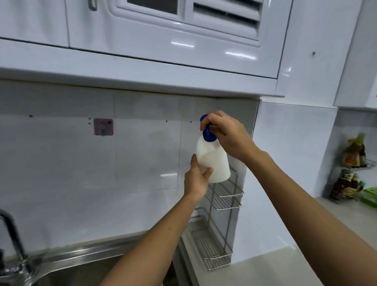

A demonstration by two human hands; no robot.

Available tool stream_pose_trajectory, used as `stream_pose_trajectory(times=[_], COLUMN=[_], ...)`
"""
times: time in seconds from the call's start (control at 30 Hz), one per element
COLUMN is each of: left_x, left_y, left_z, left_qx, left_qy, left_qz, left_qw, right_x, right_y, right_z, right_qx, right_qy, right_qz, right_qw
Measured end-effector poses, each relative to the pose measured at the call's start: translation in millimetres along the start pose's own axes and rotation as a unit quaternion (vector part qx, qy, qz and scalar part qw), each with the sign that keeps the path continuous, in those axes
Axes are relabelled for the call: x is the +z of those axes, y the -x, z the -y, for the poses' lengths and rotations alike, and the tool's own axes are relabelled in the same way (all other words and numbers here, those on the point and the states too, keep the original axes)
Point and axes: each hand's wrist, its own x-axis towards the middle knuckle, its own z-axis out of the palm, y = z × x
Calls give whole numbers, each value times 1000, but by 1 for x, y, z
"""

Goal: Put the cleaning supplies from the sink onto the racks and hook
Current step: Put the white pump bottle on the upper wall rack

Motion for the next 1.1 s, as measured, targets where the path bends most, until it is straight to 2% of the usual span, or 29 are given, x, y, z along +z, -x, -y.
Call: stream_pose_trajectory(times=[0.17, 0.33, 0.5, 0.67, 0.9, 1.1], left_x=[19, 28, 34, 43, 51, 53], left_y=[-12, -27, -37, -42, -44, -53], left_z=[15, 22, 29, 39, 65, 73], left_qx=[-7, 5, 29, 29, 48, 39], left_qy=[-20, -61, -126, -113, -98, -112], left_qz=[-8, 16, 49, 71, 78, 28], left_qw=[1000, 998, 990, 991, 991, 993], right_x=[10, 27, 44, 60, 110, 121], right_y=[-1, -10, -9, 15, 83, 108], right_z=[-39, -72, -100, -103, -99, -105], right_qx=[33, 93, 150, 181, 223, 276], right_qy=[-49, -139, -159, -200, -45, 47], right_qz=[-1, -44, -62, -112, -38, 87], right_qw=[998, 985, 974, 956, 973, 956])
